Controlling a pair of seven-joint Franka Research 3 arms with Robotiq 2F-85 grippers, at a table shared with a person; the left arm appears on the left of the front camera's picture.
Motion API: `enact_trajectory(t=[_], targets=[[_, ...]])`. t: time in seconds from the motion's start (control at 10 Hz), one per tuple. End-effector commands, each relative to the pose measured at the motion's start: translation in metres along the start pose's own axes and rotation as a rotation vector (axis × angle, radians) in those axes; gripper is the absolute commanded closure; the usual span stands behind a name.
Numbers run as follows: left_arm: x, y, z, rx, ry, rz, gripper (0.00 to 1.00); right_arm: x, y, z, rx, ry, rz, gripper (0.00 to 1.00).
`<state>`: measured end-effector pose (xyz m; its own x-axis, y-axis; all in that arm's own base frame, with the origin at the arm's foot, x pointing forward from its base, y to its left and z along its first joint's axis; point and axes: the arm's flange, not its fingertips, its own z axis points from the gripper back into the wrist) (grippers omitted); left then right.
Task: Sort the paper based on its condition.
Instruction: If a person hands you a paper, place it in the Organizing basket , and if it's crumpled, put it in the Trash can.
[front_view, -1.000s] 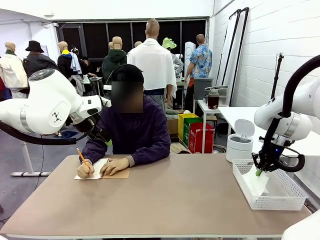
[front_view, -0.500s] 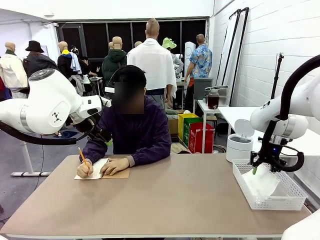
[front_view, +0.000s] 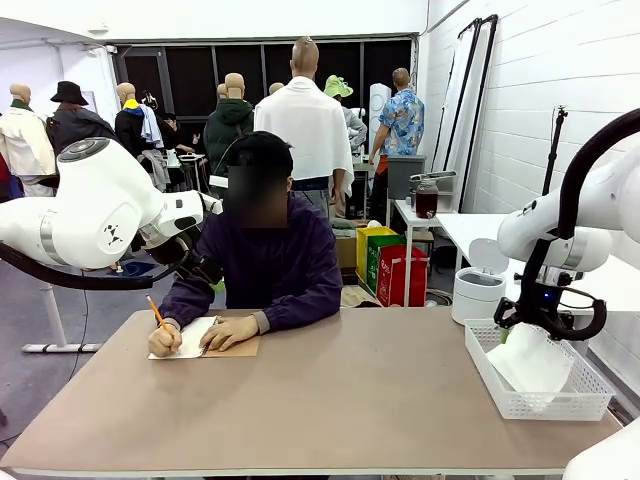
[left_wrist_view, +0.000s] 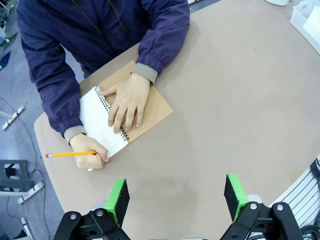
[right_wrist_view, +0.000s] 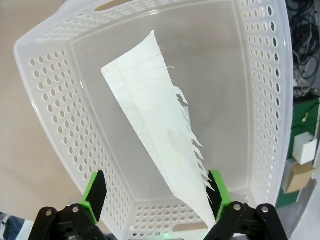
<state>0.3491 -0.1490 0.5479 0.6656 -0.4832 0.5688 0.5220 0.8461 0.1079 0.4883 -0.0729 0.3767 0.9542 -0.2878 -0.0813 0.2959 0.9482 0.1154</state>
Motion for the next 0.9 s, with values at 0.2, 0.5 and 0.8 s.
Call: enact_trajectory(t=[0.2,0.5,0.8], targets=[[0.0005,0.0007,-0.0002,-0.002,0.001,0.001,0.00,-0.0002,0.0002,-0.0001,-0.005,0.006,-0.002,0.00],[0.0005,0.0007,-0.0002,-0.002,0.001,0.001,0.00,-0.0002,0.0002,-0.0001,-0.005,0.006,-0.002,0.00],[0.0005,0.0007,-0.0002,-0.002,0.001,0.001,0.00,-0.0002,0.0002,-0.0001,-0.005,0.006,-0.002,0.00]])
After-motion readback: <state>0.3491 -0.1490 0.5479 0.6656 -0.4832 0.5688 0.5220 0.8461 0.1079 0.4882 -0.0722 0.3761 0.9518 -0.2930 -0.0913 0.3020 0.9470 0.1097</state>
